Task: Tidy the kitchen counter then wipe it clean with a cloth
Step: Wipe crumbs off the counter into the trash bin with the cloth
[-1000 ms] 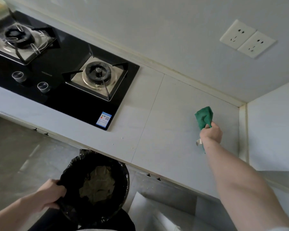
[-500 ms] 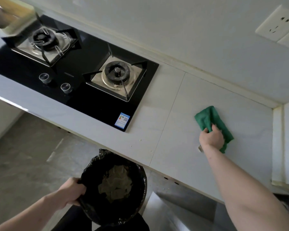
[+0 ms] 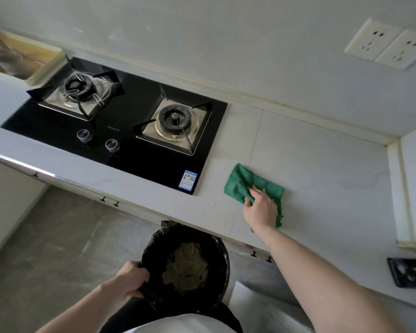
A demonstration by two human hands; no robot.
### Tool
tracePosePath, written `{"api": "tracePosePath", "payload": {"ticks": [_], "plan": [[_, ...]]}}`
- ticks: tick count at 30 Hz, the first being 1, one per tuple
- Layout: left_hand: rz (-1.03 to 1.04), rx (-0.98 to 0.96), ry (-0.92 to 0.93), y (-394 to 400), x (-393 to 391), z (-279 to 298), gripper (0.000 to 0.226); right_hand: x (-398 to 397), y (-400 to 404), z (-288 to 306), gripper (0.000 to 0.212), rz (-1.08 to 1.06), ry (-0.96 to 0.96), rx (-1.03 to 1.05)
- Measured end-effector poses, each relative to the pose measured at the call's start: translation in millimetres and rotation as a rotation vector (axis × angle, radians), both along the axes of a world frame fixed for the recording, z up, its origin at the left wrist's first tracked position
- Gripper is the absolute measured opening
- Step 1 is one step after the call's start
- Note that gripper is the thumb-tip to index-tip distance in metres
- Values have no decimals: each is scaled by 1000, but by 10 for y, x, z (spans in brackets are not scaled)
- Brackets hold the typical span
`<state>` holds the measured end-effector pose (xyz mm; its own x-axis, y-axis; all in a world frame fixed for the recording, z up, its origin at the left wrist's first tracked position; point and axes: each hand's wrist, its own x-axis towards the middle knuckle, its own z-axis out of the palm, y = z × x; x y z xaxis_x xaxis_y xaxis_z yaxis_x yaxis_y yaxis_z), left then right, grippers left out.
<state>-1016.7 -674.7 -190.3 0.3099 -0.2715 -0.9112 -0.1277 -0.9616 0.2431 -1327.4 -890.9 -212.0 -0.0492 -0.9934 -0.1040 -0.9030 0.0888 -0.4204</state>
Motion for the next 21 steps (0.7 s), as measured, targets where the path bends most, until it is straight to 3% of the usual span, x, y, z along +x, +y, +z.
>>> {"api": "tracePosePath", "payload": {"ticks": [17,21], "plan": [[-177,-44,121,-174,451,6,35,1049,1353,406,36,135,-32,196],[-225,-52,127,-209,550,60,32,1145,1700,419,31,156,-202,381]]}}
